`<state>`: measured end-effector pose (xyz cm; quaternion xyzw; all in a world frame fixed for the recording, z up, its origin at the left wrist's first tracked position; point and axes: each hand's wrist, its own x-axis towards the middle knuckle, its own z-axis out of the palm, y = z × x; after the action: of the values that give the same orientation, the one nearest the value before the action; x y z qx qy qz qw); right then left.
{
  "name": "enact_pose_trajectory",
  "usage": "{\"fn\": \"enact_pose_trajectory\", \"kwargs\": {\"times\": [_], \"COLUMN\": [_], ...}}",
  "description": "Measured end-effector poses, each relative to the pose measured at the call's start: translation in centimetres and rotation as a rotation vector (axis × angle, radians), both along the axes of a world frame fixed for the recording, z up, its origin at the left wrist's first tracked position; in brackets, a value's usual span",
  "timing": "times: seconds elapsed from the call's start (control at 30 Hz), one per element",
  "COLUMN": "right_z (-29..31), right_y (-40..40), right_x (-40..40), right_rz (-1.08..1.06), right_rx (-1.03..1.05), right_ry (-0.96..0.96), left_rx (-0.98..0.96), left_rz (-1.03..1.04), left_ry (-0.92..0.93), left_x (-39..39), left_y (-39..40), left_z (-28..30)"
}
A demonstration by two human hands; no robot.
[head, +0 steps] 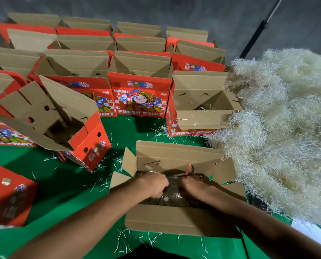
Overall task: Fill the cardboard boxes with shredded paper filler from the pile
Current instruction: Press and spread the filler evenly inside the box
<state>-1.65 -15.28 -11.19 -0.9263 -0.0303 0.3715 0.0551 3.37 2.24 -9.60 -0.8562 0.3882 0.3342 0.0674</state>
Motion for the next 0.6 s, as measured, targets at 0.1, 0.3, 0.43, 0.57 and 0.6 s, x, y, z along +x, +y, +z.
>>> {"fn": "enact_pose_trajectory", "kwargs": {"times": [0.1, 0.3, 0.43, 0.57, 0.6], "right_z": [-0.6, -0.2, -0.6, -1.1, -1.0], "right_y": [0.5, -0.5, 1.0, -0.3, -0.6], "right_x": [-1.0, -0.7, 0.6, 0.8, 0.5], "right_rz": [0.112, 0.116, 0.092, 0.183, 0.201], "right_rx": [0.004, -0.048, 0.088, -0.025, -0.058], "right_ry": [0.223, -0.006, 0.012, -0.089, -0.185], "left_rx": [0.21, 0.072, 0.141, 0.219, 0.111], "left_rz": [0.006, -0.07, 0.087, 0.054, 0.086], "left_ry": [0.091, -0.116, 0.07, 0.044, 0.029], "left_x": [-0.9, 1.5, 0.5, 0.2, 0.4], "left_y": [0.6, -0.4, 0.3, 1.2, 1.1], "left_z": [-0.6, 0.3, -1.1, -1.4, -1.3]}}
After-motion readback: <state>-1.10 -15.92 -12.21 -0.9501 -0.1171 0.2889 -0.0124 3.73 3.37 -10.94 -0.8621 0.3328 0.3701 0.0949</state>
